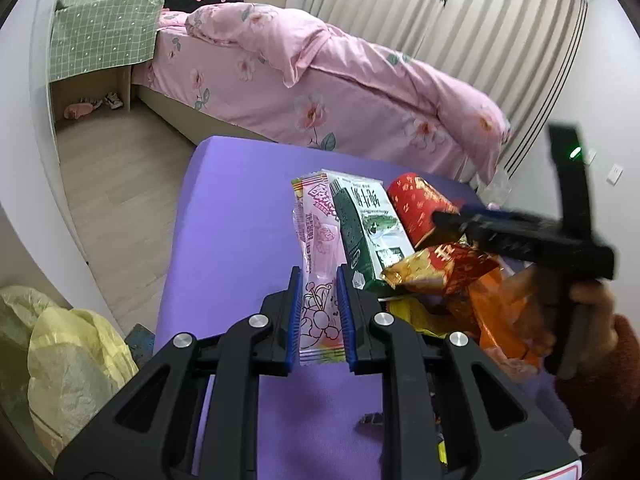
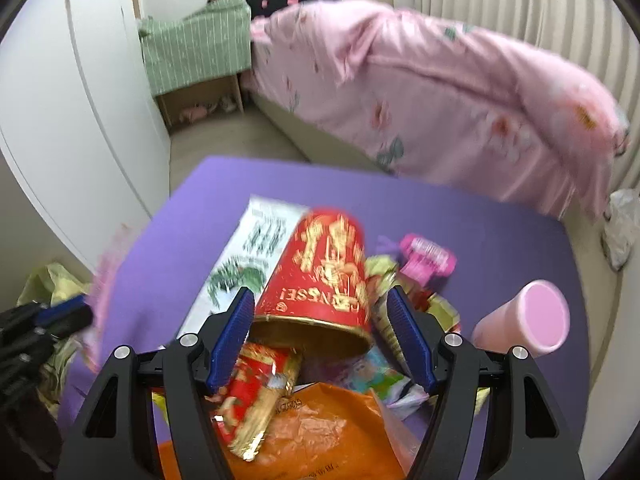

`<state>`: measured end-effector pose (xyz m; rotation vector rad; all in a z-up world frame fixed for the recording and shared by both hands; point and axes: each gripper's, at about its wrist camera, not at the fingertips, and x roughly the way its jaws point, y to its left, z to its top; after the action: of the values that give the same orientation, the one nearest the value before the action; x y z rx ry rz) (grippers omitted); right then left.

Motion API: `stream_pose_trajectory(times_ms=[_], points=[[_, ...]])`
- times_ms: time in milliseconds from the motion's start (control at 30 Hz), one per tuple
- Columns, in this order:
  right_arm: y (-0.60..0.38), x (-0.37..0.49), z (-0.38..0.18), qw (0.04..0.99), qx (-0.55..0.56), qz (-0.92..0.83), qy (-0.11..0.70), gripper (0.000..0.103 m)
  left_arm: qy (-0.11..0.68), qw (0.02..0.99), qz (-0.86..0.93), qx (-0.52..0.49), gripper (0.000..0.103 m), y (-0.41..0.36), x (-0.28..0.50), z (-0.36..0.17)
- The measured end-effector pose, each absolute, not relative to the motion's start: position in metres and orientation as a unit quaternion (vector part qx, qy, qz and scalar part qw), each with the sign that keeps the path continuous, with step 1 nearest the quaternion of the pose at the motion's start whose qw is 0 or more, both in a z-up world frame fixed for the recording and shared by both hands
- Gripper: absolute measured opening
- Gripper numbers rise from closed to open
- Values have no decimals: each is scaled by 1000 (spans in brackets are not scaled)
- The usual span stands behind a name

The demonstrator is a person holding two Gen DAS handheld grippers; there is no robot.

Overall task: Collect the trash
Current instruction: 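Grasp the red paper cup with the right tool while the left holds the candy stick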

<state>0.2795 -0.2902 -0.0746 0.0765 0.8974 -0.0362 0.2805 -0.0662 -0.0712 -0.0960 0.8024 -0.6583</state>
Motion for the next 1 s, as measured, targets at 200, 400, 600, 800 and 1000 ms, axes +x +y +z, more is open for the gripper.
stream_pose_trajectory(times_ms=[200, 400, 600, 800, 1000], points=[[-295, 258, -75, 908, 53, -11, 416, 46, 374, 871, -314, -55, 17, -55, 275, -69], [-300, 222, -32, 931, 35, -13, 364, 41, 352, 877, -323, -56, 17, -53, 258, -52], [-305, 186, 12, 945, 39, -7, 324, 41, 338, 879, -332, -47, 17, -56, 232, -35], [-294, 147, 34, 952, 19, -5, 305, 41, 318, 886, -337, -22, 17, -55, 198, -16], [-279, 115, 43, 957, 28, 18, 288, 41, 298, 900, -317, -6, 17, -32, 170, 0]])
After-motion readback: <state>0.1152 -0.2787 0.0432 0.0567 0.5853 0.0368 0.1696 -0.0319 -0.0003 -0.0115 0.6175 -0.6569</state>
